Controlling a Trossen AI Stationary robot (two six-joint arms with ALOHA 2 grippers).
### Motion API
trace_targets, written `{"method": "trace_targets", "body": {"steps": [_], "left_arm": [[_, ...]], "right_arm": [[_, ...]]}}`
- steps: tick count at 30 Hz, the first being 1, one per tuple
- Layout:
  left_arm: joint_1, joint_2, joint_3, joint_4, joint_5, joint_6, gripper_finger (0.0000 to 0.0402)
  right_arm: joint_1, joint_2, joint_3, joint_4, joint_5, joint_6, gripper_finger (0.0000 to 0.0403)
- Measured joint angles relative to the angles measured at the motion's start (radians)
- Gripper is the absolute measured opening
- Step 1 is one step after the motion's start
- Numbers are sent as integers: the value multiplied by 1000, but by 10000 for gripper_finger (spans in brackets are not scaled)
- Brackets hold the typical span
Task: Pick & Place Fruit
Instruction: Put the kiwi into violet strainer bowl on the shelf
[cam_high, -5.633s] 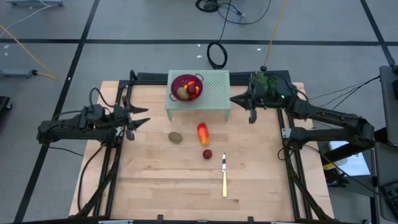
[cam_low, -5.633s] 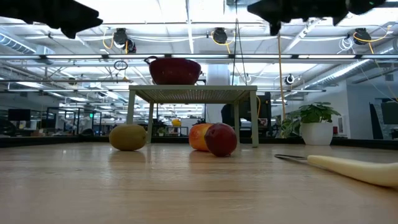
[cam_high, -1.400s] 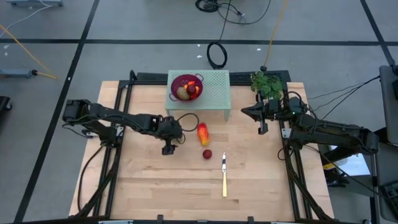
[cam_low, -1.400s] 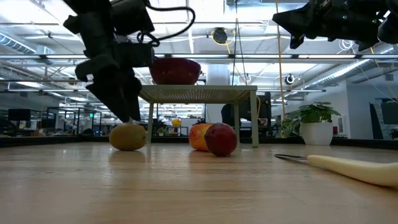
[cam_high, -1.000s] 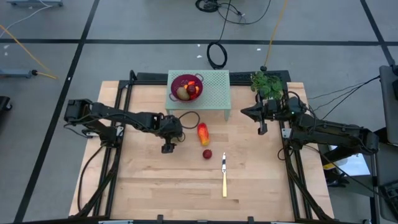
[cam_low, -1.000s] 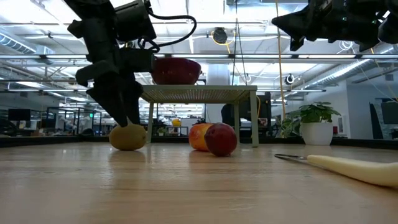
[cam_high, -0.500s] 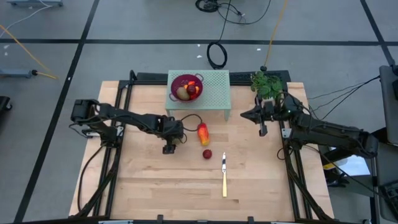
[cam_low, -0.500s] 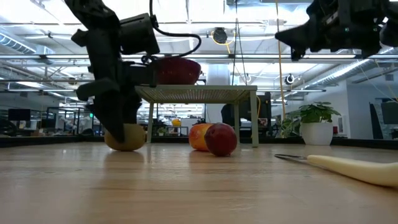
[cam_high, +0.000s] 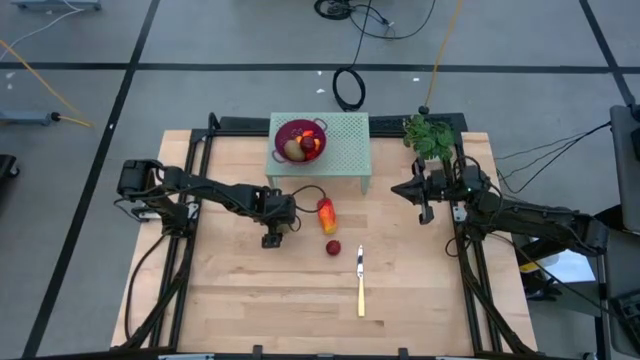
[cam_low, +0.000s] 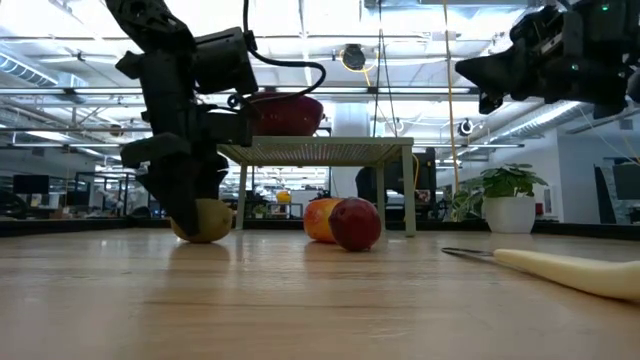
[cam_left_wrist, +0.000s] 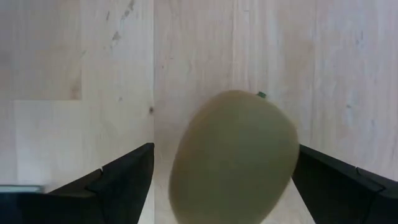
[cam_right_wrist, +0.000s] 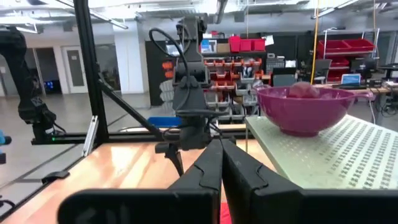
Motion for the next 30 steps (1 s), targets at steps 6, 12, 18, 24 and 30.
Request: {"method": "trace_targets", "body": {"steps": [6, 12, 18, 24, 30], "left_arm": [[0, 0, 0, -1, -1, -7, 318], [0, 0, 0, 0, 4, -17, 252], [0, -1, 0, 0, 3, -38, 214], [0, -1, 0, 0, 3, -41, 216], [-2, -1, 0, -1, 3, -59, 214]], "right_arm": [[-7, -10, -24, 0, 0, -13, 0], [-65, -46, -27, 0, -9, 13, 0], [-143, -106, -27, -3, -85, 110, 0], [-183, -159, -27, -58, -130, 175, 0], [-188, -198, -27, -115, -88, 169, 0]]}}
